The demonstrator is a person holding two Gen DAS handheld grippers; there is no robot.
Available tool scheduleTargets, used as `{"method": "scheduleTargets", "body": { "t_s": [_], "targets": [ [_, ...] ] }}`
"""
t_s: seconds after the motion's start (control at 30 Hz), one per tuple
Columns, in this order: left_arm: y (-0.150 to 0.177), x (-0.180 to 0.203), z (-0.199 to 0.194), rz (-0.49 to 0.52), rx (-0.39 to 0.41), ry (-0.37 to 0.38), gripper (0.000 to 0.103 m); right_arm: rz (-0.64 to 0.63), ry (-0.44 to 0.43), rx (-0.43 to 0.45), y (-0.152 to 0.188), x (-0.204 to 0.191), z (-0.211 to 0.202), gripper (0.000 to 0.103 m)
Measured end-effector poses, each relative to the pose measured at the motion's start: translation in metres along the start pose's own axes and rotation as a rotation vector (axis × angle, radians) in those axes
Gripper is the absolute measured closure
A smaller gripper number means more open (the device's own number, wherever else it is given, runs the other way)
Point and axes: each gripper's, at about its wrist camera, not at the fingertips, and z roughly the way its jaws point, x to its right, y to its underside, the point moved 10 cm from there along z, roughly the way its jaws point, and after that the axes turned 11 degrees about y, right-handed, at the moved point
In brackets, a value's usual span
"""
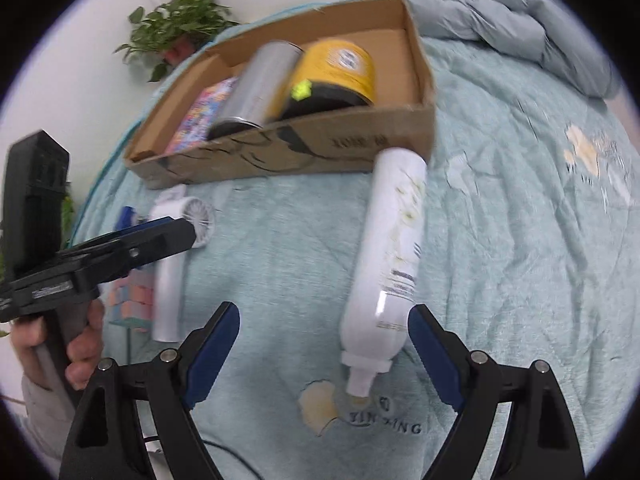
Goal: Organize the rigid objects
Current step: 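Reach the left gripper to the white spray bottle and grasp it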
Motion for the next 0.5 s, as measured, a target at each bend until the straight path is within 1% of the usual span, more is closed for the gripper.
{"method": "scheduleTargets", "body": {
  "t_s": [0.07,0.1,0.2,0.23,0.27,0.33,0.37,0.4,0.47,0.5],
  "targets": [
    [-0.001,0.011,0.019,0.02,-0.036,0.031,0.016,0.013,0.004,0.002,0.002,0.003,0.011,0.016],
    [-0.002,0.014,0.026,0.011,-0.044,0.043,0.016,0.012,0.023,0.02,0.002,0.004,0.015,0.016],
    [-0.007,0.02,0.043,-0.006,-0.041,0.038,0.016,0.031,0.063,0.047,-0.003,0.011,0.022,0.023],
    [-0.008,0.022,0.047,-0.005,-0.044,0.04,0.016,0.04,0.08,0.051,-0.005,0.014,0.025,0.03],
    [-0.008,0.026,0.051,-0.004,-0.049,0.05,0.016,0.051,0.091,0.044,-0.006,0.018,0.029,0.042],
    [-0.009,0.031,0.06,-0.016,-0.064,0.079,0.016,0.064,0.096,0.006,-0.002,0.022,0.038,0.057],
    [-0.01,0.033,0.063,-0.019,-0.069,0.081,0.016,0.063,0.095,0.003,0.0,0.022,0.04,0.057],
    [-0.009,0.034,0.066,-0.022,-0.076,0.082,0.016,0.049,0.104,0.02,0.002,0.02,0.038,0.057],
    [-0.004,0.036,0.071,-0.025,-0.095,0.086,0.016,-0.016,0.139,0.023,0.011,0.011,0.033,0.057],
    [0.002,0.038,0.074,-0.032,-0.117,0.095,0.016,-0.047,0.148,0.021,0.018,0.003,0.031,0.057]
  ]
}}
